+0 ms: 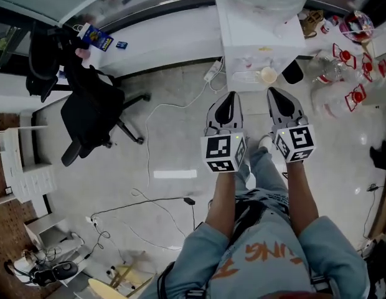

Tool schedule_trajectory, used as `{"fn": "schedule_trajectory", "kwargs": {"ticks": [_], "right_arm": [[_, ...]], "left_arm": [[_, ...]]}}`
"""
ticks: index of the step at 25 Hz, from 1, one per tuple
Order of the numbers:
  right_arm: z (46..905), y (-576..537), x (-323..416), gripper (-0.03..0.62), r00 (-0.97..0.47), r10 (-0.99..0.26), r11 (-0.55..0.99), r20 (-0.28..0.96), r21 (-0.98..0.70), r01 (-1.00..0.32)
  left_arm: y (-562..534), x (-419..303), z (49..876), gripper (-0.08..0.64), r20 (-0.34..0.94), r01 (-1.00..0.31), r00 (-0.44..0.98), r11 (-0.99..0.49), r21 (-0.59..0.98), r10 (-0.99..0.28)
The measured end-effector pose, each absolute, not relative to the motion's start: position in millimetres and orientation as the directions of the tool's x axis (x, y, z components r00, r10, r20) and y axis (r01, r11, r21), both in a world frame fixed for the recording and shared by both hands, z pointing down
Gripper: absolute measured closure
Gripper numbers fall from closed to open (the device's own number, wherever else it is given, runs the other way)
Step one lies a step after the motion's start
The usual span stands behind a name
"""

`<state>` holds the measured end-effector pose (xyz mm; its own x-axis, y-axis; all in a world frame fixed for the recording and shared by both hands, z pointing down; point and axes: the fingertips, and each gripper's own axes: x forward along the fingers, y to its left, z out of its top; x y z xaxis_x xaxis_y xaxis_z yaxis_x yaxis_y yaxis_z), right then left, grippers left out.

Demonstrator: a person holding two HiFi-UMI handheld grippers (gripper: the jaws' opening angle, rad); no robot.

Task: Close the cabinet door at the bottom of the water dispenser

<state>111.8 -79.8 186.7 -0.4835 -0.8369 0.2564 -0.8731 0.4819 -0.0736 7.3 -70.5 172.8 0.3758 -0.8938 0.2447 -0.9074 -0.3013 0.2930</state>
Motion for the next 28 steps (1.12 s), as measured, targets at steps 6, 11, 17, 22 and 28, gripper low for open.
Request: {"fn": "schedule_trajectory", "kwargs": {"ticks": [6, 11, 17, 22, 28], "right_arm": [[115, -91, 90, 0.563, -0.484, -0.866, 0.466, 0.124, -0.149, -0.872], [73, -105, 86, 0.561, -0.485, -0.869, 0.476, 0.098, -0.101, -0.874], [22, -110, 88, 0.561, -0.505, -0.863, 0.504, 0.019, -0.041, -0.863], [7, -114, 81, 0.561, -0.516, -0.856, 0.516, -0.004, -0.002, -0.856], [5, -115, 77, 0.561, -0.515, -0.857, 0.515, -0.009, 0.021, -0.857]], "left_arm": [[-88, -7, 105, 0.552, 0.175, -0.921, 0.367, -0.33, 0.206, -0.914], [-100, -5, 66, 0.552, 0.16, -0.919, 0.383, -0.358, 0.167, -0.91], [-103, -2, 20, 0.552, 0.086, -0.929, 0.366, -0.36, 0.084, -0.926], [-105, -1, -4, 0.552, 0.015, -0.918, 0.387, -0.384, 0.102, -0.922], [-105, -2, -2, 0.552, 0.023, -0.922, 0.388, -0.387, 0.03, -0.921]]}}
